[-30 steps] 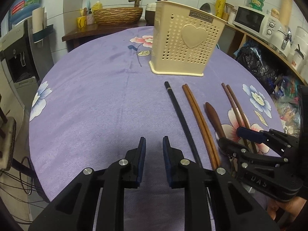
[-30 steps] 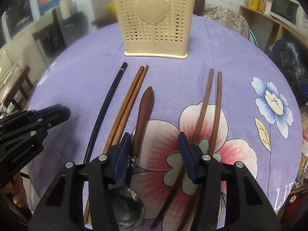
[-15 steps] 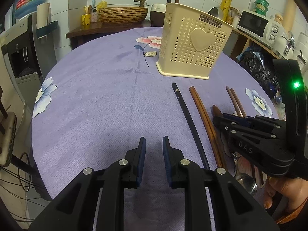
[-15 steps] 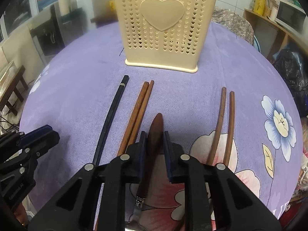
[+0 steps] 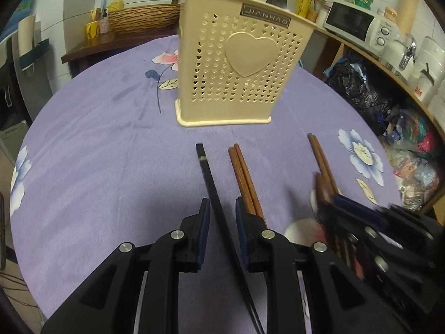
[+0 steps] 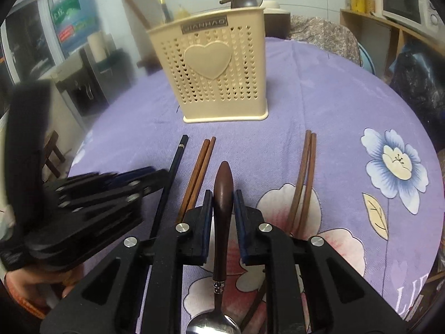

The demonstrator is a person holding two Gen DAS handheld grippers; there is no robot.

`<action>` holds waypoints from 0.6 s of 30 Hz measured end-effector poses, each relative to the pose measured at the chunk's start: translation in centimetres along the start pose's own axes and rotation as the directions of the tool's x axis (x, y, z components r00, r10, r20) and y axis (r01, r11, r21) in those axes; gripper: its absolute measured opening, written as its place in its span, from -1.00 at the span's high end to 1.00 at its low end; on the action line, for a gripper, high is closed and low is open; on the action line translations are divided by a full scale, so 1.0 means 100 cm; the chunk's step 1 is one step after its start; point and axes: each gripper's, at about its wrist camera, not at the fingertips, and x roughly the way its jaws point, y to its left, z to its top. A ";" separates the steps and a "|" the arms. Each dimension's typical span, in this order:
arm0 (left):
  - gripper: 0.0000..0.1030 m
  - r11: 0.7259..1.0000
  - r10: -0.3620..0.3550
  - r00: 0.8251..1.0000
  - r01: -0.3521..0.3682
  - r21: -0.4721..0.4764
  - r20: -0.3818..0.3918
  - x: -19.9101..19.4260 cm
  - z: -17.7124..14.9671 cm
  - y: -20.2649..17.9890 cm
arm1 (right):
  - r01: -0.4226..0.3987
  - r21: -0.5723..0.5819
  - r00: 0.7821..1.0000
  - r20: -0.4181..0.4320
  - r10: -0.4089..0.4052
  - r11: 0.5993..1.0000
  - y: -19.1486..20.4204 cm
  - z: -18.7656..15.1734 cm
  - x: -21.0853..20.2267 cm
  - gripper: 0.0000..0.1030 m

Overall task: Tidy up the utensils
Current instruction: 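Close the right tool on the brown-handled spoon while the left tool grasps the black chopstick, then lift the spoon with the right tool while the left tool carries the black chopstick to the holder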

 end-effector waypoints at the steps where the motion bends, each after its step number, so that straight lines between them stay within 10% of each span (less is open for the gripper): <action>1: 0.60 0.999 0.038 0.999 -0.038 0.006 -0.010 0.008 0.005 0.000 | 0.004 -0.002 1.000 0.007 -0.004 1.000 0.001 -0.001 -0.003 0.68; 18: 0.80 0.996 0.092 0.995 -0.092 0.004 -0.042 0.043 0.034 -0.005 | -0.016 0.012 0.999 0.038 0.015 1.000 -0.001 -0.005 -0.016 0.68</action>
